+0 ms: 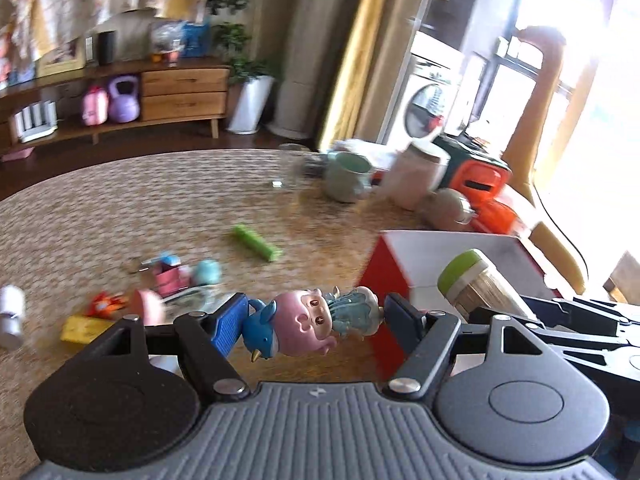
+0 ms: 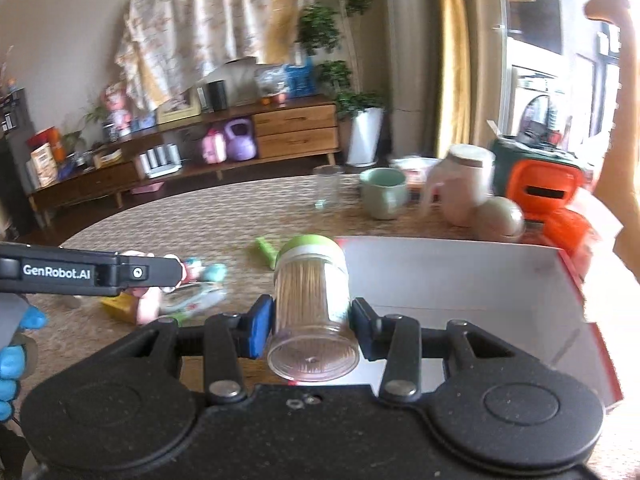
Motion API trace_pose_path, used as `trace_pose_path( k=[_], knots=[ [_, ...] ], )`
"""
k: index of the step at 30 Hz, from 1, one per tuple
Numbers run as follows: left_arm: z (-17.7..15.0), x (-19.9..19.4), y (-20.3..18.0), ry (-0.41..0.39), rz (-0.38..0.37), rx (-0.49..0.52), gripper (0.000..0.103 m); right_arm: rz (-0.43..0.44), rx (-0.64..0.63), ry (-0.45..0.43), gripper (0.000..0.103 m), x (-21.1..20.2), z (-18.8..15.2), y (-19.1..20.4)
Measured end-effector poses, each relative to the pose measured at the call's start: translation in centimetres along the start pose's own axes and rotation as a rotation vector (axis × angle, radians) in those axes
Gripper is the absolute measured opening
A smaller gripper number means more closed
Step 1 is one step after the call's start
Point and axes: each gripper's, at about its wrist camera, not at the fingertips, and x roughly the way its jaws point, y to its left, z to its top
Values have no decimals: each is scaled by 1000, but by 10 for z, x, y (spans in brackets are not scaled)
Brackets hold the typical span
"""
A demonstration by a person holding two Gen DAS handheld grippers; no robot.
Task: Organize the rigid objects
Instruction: 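Carry the jar and doll into the red-and-white box and open both tools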
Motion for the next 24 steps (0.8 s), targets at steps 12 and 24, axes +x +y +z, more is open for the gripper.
trace_pose_path(
  k=[12,24],
  knots=[
    [17,55,-92,86,-93,99,75,-141,44,32,42,-1,-13,-80],
    [15,144,-154,229,-97,141,75,-200,26,164,42,31,-29,-130]
  ],
)
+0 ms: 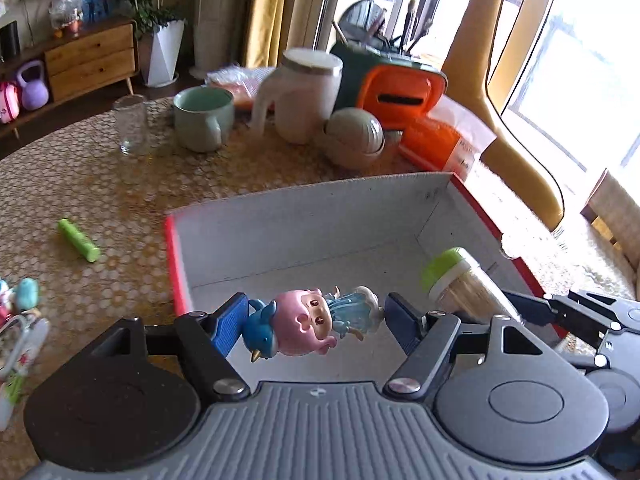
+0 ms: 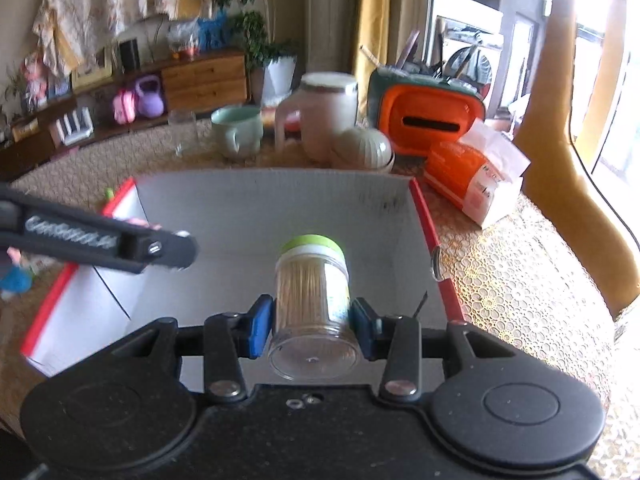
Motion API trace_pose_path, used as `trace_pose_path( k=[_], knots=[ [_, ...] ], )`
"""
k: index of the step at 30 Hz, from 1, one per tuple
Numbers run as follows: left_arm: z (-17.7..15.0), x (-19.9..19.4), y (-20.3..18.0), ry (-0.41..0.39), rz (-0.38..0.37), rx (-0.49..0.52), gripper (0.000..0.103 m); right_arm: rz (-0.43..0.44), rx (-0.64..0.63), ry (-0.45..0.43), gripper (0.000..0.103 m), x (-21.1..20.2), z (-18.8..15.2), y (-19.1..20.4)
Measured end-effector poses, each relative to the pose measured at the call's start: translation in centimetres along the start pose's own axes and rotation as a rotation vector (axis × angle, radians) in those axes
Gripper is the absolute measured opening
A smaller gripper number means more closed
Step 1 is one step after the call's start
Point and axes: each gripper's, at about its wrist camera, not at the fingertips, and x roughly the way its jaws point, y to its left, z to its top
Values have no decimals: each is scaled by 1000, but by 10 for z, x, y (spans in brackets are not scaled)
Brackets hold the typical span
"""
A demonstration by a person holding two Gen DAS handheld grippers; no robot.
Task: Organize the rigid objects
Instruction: 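Carry the jar and doll into the red-and-white box and open both tools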
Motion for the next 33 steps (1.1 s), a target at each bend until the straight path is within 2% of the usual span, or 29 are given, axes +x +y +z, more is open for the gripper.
trace_pose_path(
  k=[9,19,24,28,33],
  knots=[
    [19,62,-19,108,29,23,75,-21,-47,126,42,39,5,-6],
    [18,112,-18,292,31,0,75,-3,-108,250,39,54,5,-4],
    [11,121,-15,343,25,-9,75,13,-101,270,42,55,8,-6],
    [12,122,-14,353,18,-15,75,20,-75,265,44,52,6,-9],
    [11,118,-18,349,36,13,75,36,-55,240,52,43,3,-11]
  ],
)
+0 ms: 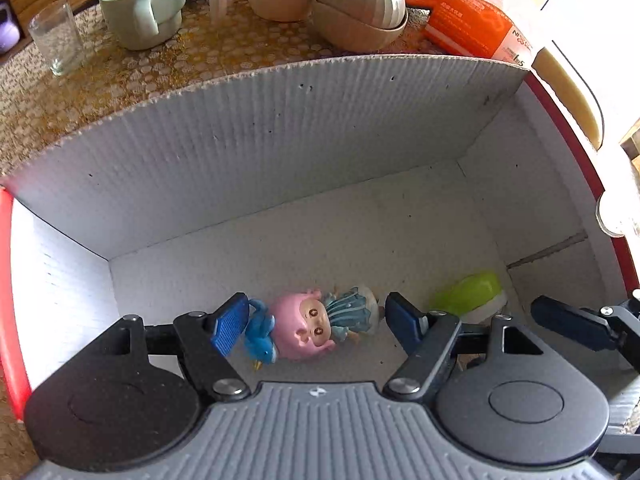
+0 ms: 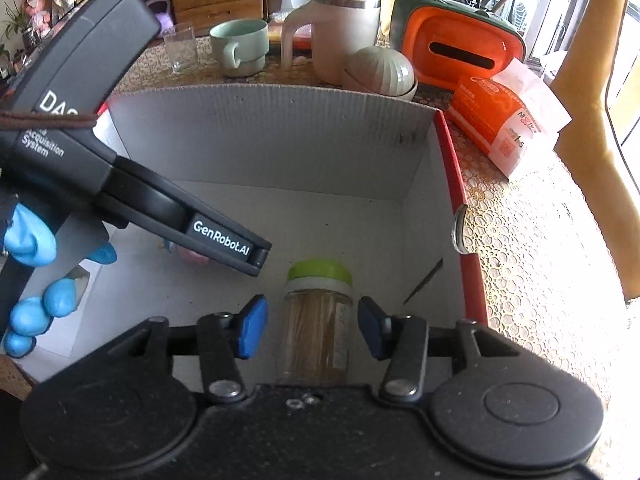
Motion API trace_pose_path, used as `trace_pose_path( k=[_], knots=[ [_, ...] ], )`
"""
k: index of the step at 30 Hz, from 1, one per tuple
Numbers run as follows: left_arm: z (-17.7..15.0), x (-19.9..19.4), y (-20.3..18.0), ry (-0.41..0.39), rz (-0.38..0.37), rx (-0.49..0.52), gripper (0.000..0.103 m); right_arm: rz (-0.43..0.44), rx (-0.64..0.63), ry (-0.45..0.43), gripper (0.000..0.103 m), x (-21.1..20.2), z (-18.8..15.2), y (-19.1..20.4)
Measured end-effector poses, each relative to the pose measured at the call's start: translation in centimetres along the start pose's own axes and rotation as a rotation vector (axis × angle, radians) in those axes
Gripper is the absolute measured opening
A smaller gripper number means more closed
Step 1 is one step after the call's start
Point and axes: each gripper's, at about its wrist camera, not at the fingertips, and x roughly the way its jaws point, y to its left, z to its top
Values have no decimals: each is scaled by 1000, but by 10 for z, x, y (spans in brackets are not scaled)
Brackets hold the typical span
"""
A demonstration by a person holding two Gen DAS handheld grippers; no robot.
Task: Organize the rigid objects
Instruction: 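Carry the jar and doll into the red-and-white box and open both tools, then withdraw both tools from the box back over the table items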
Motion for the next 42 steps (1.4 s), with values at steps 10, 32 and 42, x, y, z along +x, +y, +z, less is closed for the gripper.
trace_pose_path(
  k=[10,32,42],
  knots=[
    [-10,-41,-2,-118,-32,13,75,40,56,-73,66,-23,-8,0],
    [-94,-174,50,-382,-98,-1,75,84,57,-347,94,-110,-27,55],
    [-145,-212,89,-463,-59,-14,77,158,72,-412,95,-127,-32,92]
  ],
)
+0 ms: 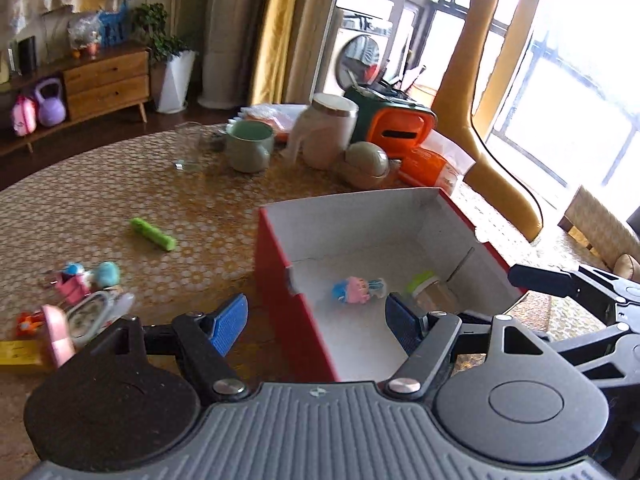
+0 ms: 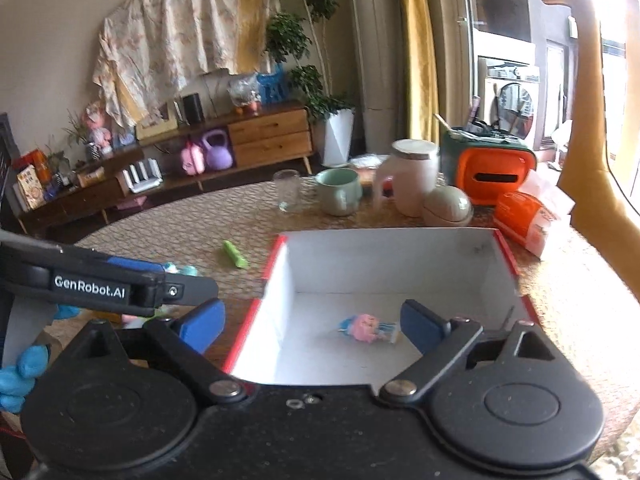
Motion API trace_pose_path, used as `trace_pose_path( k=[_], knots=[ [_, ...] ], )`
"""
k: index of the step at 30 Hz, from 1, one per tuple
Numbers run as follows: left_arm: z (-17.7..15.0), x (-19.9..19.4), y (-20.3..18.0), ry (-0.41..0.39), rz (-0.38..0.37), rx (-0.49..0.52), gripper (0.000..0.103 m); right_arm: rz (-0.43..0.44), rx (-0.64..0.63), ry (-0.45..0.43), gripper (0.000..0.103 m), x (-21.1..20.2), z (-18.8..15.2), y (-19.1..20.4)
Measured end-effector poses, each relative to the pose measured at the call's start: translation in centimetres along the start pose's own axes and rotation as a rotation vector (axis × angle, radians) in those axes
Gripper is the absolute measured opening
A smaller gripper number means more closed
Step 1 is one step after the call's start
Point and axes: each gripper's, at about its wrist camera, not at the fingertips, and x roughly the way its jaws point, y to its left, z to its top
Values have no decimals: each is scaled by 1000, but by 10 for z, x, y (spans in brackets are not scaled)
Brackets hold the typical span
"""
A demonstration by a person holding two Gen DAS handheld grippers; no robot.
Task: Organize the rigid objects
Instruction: 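Withdraw both tools from the box back over the table items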
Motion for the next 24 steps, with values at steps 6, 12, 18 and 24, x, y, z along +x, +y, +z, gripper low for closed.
trace_pose_path(
  k=[6,12,18,24],
  knots=[
    [-17,-31,33,-44,49,-31,84,52,-24,-9,95,5,-4,33],
    [-35,-59,72,-82,97,-65,86,102,-67,4,95,15,-9,70],
    [-52,-81,114,-101,150,-109,89,151,-102,18,95,26,-11,104],
    [-67,-94,149,-102,202,-133,102,187,-139,32,95,41,-12,135]
  ],
)
